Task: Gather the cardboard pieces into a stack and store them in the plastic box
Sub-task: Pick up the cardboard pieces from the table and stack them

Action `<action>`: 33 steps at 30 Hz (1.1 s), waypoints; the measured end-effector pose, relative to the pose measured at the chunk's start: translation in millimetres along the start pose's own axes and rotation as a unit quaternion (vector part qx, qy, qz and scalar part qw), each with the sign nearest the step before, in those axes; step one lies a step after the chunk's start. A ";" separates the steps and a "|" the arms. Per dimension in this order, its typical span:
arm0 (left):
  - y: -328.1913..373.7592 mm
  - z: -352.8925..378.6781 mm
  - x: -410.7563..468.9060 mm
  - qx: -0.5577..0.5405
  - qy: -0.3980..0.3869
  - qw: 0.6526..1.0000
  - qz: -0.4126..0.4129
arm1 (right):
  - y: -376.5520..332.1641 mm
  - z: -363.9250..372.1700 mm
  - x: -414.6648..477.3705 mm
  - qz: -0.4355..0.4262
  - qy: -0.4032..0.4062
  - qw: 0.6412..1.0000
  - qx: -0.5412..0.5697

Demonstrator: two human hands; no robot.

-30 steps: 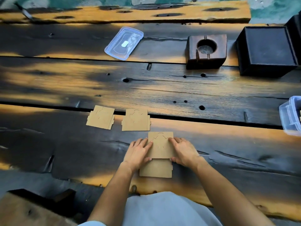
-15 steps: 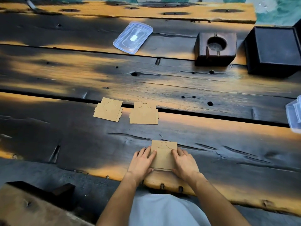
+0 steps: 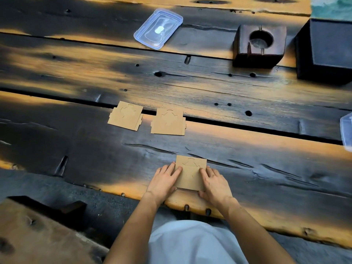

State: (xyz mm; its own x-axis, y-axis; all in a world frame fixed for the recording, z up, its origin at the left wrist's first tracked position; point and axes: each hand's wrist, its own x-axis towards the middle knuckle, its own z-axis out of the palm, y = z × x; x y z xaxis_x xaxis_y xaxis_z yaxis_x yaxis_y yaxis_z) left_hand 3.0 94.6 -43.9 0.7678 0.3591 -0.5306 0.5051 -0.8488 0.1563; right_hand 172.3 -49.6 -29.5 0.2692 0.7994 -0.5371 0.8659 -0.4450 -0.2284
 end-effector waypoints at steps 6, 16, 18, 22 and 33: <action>0.8 0.5 -3.9 0.001 0.005 1.000 -0.004 | 3.8 2.3 -0.3 -0.010 0.005 1.000 -0.009; 8.4 0.5 -6.5 0.003 -0.015 0.999 -0.029 | 7.6 6.2 -3.5 -0.021 0.009 0.999 -0.028; 10.2 -0.7 -6.4 0.006 -0.016 0.999 -0.032 | 8.9 6.9 -4.7 -0.021 0.012 0.999 -0.030; 14.7 -2.8 -8.5 0.011 -0.005 0.999 -0.045 | 7.1 5.8 -7.1 -0.009 0.020 0.999 -0.025; -16.7 -34.9 2.8 -0.043 0.052 0.996 -0.065 | -19.1 -30.7 22.5 0.039 0.030 0.999 0.018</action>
State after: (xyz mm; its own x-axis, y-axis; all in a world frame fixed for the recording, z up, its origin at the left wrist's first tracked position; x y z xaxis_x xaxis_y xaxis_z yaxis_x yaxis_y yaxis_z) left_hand 10.4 123.3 -18.9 0.7281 0.5059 -0.4625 0.6314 -0.7576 0.1653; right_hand 174.7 -10.7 -12.2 0.3613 0.7840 -0.5049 0.8256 -0.5206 -0.2176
